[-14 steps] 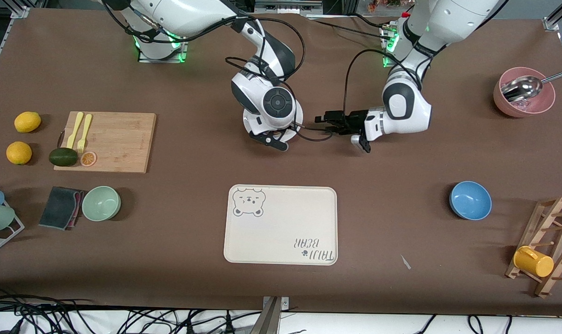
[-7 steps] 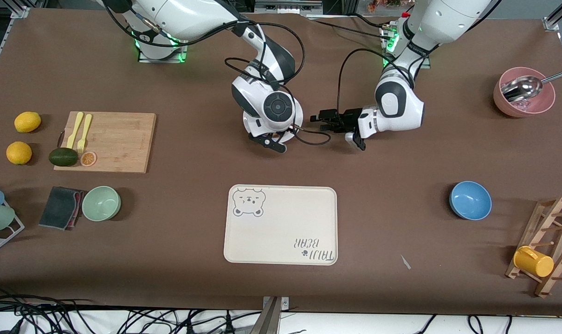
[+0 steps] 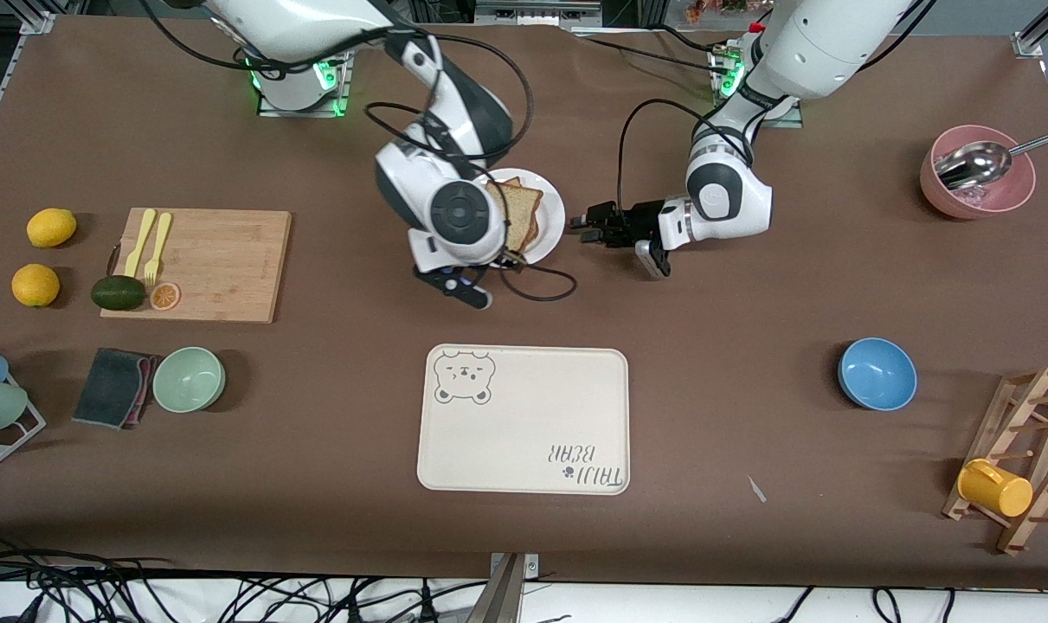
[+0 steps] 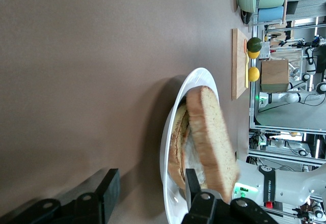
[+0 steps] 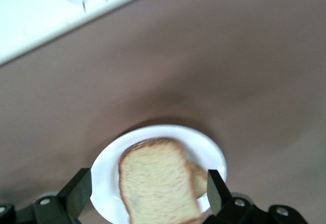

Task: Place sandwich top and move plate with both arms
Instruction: 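Lower the bread onto the egg toast while the left gripper grips the plate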

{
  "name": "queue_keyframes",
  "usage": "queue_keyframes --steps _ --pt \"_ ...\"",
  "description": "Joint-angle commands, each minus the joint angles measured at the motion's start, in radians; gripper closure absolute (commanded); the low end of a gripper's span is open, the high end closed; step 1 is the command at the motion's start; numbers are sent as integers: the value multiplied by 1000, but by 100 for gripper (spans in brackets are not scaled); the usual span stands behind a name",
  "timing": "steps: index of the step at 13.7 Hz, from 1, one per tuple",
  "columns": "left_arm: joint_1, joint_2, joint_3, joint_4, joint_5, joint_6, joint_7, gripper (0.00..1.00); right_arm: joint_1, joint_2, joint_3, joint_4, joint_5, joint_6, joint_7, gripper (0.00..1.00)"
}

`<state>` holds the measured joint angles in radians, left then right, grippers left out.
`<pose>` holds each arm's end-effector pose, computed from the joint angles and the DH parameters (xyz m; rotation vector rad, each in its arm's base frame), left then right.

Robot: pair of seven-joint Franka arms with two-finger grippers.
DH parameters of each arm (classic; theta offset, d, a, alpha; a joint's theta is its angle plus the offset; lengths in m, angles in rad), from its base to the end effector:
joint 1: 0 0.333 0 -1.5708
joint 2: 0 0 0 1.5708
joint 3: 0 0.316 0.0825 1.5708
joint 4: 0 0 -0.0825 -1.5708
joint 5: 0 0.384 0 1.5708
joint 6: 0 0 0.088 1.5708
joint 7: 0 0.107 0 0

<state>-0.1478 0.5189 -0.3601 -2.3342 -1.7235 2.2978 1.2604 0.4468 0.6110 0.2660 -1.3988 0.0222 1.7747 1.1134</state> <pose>0.3890 -0.2626 0.1117 2.0441 -0.1099 -0.0599 0.5438 0.4281 0.3432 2.9793 -0.6620 -0.4165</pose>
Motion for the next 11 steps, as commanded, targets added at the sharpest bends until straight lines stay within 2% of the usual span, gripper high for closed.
queue_keyframes --steps 1,5,8,11 --pt "-12 -7 -26 6 -57 12 30 42 -110 -80 9 -13 -5 -79 -189 0" --pt "-39 -7 -37 10 -116 17 31 42 -227 -148 -8 -13 -14 -110 -442 0" --pt "-42 -5 -37 10 -119 17 34 42 -235 -188 -99 -14 -16 -120 -616 0" --pt "-42 0 -37 10 -119 17 40 43 -235 -232 -229 -14 -1 -148 -870 0"
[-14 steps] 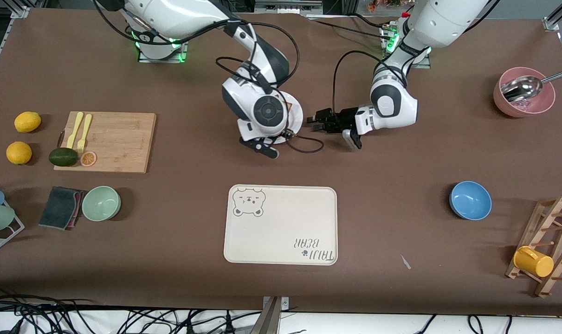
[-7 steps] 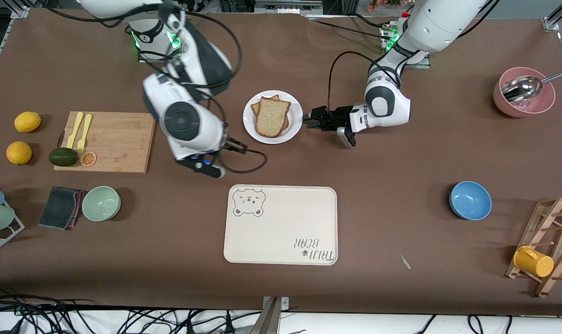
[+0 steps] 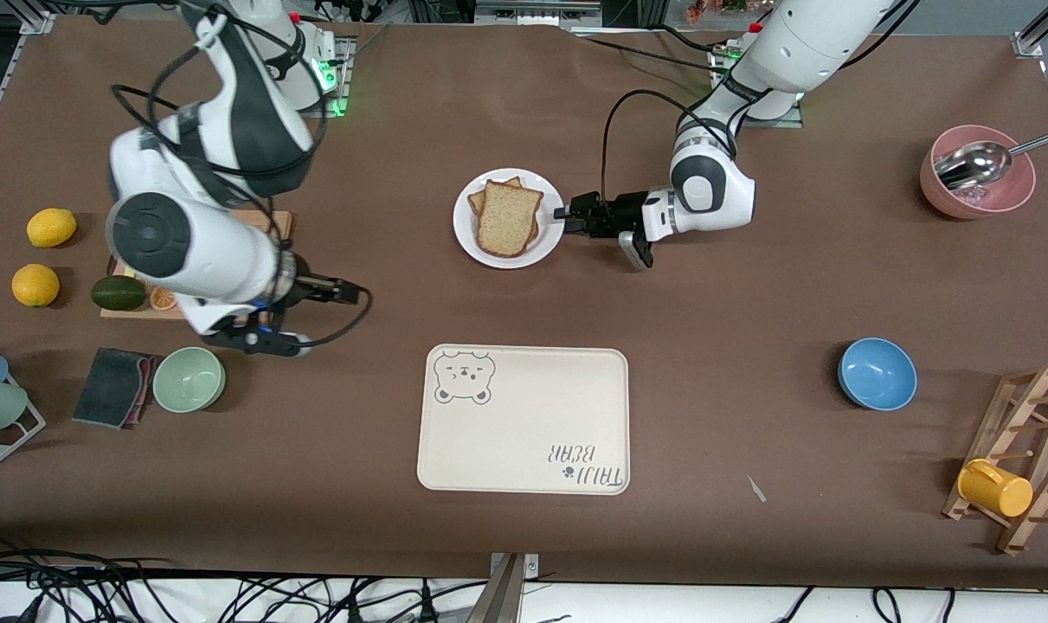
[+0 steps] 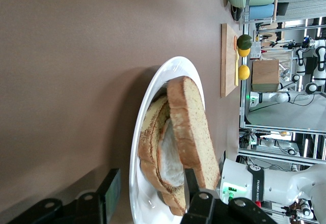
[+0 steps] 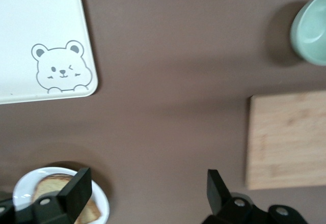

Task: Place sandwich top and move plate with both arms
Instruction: 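Open the right gripper and withdraw it while the left gripper holds the plate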

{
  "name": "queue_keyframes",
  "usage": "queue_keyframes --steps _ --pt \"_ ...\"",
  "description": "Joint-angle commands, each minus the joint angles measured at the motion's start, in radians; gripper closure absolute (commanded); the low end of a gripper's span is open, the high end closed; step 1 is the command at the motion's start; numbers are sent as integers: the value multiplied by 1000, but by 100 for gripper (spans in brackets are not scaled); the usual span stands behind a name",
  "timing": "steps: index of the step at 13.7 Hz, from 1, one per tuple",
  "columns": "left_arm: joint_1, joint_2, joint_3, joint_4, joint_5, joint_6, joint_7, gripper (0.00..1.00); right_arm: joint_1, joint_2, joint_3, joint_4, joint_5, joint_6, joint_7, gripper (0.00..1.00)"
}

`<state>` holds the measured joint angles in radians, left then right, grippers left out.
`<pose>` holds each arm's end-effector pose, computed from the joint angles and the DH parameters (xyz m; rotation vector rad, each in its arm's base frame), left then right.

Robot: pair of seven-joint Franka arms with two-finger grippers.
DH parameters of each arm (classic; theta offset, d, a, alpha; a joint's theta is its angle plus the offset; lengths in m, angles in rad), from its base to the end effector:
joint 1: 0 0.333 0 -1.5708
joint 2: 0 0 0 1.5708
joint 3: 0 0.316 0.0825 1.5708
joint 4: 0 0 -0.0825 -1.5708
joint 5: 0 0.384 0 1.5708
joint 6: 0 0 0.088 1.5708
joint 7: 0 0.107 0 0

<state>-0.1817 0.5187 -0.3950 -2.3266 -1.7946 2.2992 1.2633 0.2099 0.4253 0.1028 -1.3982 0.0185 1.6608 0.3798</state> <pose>0.3754 -0.2924 0.1177 2.0099 -0.0984 -0.0710 0.6377 0.1964 0.4522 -3.1246 0.1187 0.2692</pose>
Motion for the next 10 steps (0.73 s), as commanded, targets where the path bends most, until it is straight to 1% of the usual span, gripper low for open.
queue_keyframes --steps 1,4,5,6,7,8,9,10 --pt "-15 6 -2 4 -55 16 38 43 2 -55 -105 -15 4 -44 -194 0" --pt "-53 21 -1 19 -85 35 42 43 2 -63 -224 -12 9 -47 -330 0" --pt "-55 21 -1 21 -85 57 42 43 2 -91 -241 -10 26 -46 -355 0" --pt "-65 30 -2 24 -89 58 42 45 -4 -124 -242 -10 47 -52 -354 0" --pt "-68 35 -2 27 -91 59 42 46 -41 -146 -238 -18 54 -58 -361 0" --pt "-70 37 -1 36 -91 62 42 47 -90 -179 -217 -22 52 -67 -366 0" --pt "-71 40 -2 38 -91 62 42 47 -130 -203 -169 -24 40 -73 -363 0" --pt "-73 41 -1 39 -91 63 42 51 -179 -235 -126 -37 20 -76 -361 0"
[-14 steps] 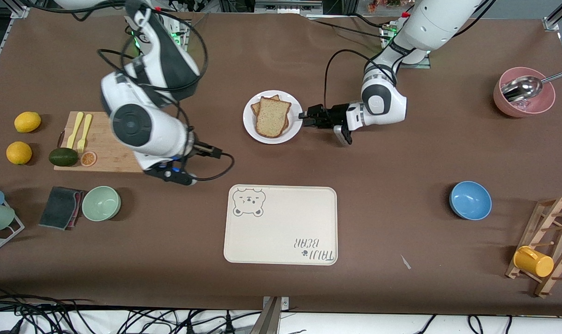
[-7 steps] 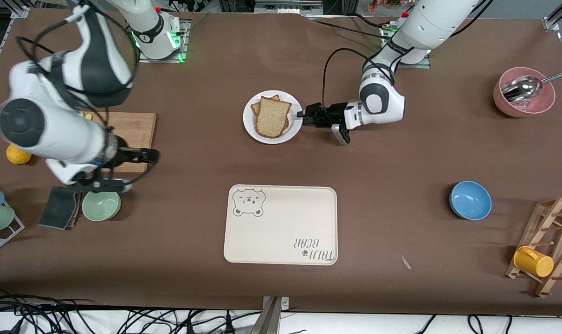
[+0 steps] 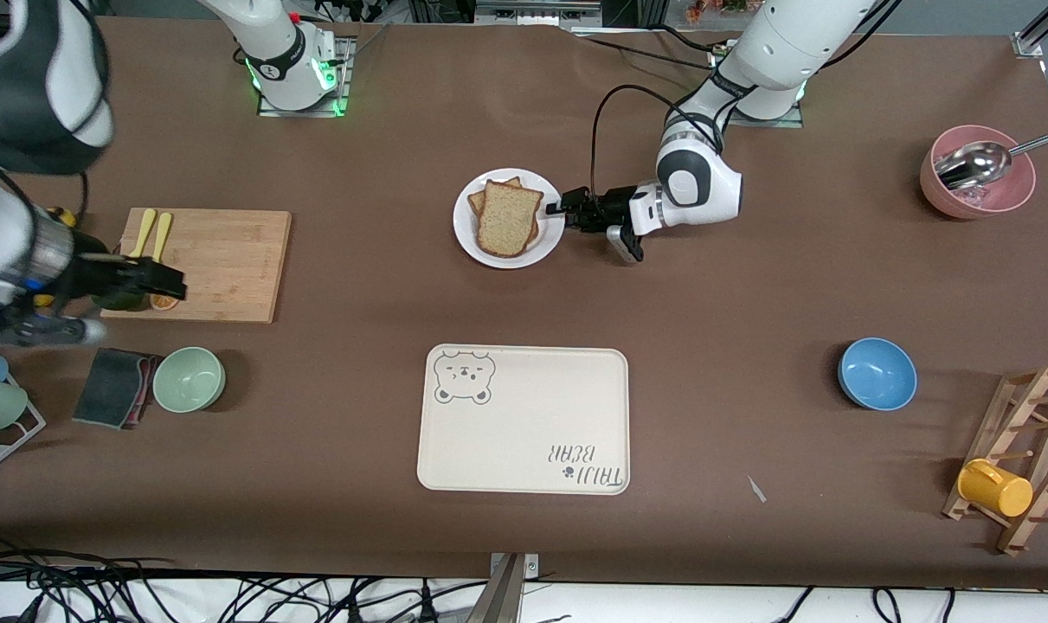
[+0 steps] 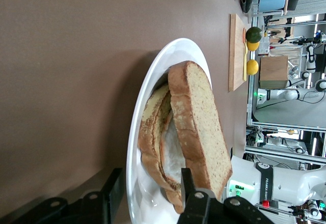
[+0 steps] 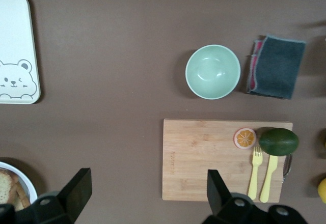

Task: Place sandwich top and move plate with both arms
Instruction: 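Open the right gripper and withdraw it while the left gripper holds the plate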

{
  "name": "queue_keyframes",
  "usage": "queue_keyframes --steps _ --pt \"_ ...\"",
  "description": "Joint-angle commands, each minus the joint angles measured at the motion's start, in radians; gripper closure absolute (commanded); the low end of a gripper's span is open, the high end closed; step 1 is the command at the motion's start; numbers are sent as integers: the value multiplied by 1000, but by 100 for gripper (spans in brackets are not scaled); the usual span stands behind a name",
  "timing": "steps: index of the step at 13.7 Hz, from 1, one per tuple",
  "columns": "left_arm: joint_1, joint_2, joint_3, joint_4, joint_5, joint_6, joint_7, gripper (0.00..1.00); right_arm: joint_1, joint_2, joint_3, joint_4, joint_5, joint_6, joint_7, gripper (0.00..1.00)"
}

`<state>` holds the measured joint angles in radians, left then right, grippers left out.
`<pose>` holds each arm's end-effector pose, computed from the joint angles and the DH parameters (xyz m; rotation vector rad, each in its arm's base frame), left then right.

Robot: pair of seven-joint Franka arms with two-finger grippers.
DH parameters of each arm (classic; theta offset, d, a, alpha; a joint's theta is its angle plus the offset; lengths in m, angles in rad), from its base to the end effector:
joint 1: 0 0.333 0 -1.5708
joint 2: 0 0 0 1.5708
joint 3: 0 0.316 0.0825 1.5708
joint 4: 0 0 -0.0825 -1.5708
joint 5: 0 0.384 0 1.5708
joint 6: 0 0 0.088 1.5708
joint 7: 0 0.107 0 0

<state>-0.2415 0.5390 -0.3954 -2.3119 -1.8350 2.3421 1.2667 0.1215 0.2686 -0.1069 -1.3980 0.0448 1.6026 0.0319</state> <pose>0.3616 -0.3117 0.1106 2.0383 -0.1032 -0.0872 0.6339 0.0225 0.5496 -3.1251 0.0269 0.0983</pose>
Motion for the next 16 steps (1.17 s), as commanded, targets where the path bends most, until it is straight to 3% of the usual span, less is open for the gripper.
queue_keyframes --steps 1,3,4,7,9,16 --pt "-18 22 0 26 -50 34 39 51 -144 -115 117 -70 -9 -6 -13 0" --pt "-21 29 0 29 -50 43 37 51 -235 -161 212 -117 -23 -12 -13 0" --pt "-19 29 -2 34 -50 42 37 51 -250 -192 231 -157 -31 -13 -13 0" --pt "-21 33 0 40 -69 45 34 52 -231 -256 222 -233 -37 22 6 0" --pt "-22 35 -2 40 -79 45 36 59 -175 -255 158 -231 -48 39 -9 0" --pt "-32 38 0 40 -81 45 28 83 -175 -241 158 -225 -40 31 -12 0"
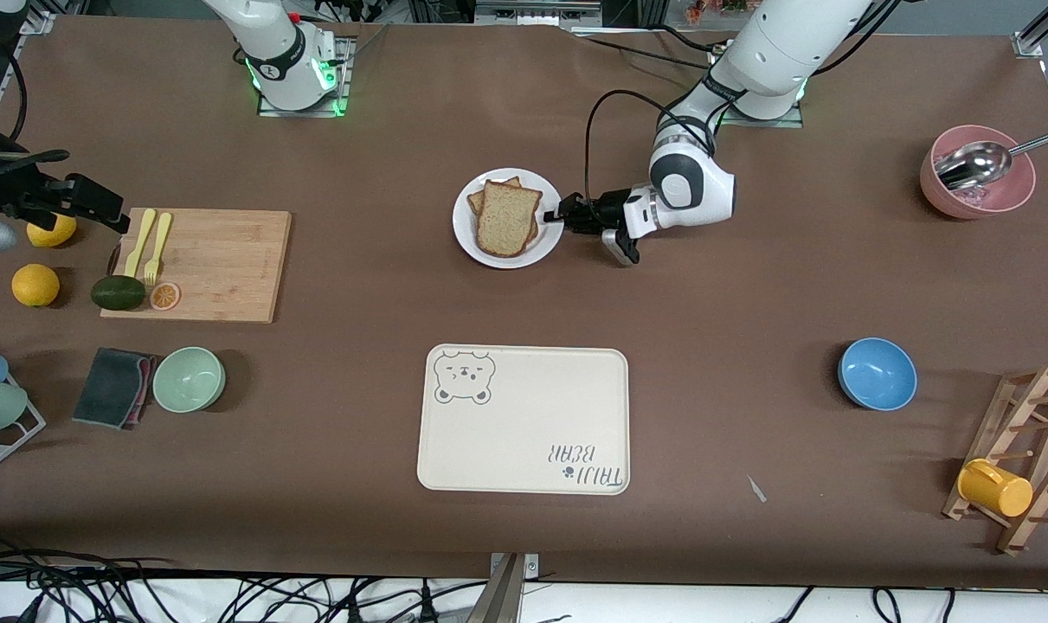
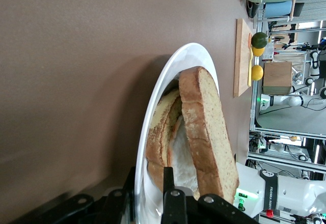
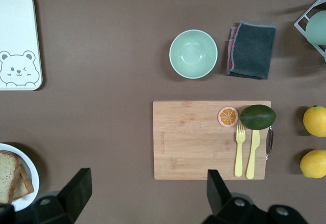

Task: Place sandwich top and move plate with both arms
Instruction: 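Open the right gripper and withdraw it while the left gripper holds the plate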

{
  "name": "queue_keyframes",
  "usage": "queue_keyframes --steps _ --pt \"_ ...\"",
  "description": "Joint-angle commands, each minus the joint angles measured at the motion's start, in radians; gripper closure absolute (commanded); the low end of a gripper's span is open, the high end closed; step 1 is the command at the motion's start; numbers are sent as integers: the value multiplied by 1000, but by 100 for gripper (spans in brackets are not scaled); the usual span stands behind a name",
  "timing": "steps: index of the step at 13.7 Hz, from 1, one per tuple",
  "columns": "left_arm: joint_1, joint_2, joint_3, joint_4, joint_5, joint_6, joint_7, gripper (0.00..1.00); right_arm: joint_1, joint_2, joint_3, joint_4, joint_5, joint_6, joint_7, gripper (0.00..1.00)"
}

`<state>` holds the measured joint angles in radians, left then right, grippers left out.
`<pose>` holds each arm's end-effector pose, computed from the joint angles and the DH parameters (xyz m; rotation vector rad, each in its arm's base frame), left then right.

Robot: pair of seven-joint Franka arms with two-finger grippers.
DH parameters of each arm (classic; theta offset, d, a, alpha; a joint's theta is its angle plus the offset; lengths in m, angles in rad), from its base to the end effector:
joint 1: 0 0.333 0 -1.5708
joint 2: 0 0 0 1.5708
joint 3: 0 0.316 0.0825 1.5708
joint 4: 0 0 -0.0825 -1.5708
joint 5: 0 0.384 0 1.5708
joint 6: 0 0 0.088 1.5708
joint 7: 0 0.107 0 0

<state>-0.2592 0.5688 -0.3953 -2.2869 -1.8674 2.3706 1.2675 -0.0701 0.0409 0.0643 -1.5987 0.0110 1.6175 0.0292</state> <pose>0.3616 -0.3185 0.1025 2.0537 -0.0705 -0.0855 0.5697 -0.0029 0.5924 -3.1275 0.0558 0.0347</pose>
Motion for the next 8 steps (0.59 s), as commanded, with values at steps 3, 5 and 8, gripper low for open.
queue_keyframes --steps 3,5,8 --pt "-9 6 0 15 -61 18 21 100 16 -13 -6 -21 -8 16 1 0" --pt "-5 3 0 14 -62 18 20 100 16 -13 -6 -21 -6 15 0 0" --pt "3 -7 0 12 -61 18 18 100 16 -10 -8 -20 -5 16 -9 0"
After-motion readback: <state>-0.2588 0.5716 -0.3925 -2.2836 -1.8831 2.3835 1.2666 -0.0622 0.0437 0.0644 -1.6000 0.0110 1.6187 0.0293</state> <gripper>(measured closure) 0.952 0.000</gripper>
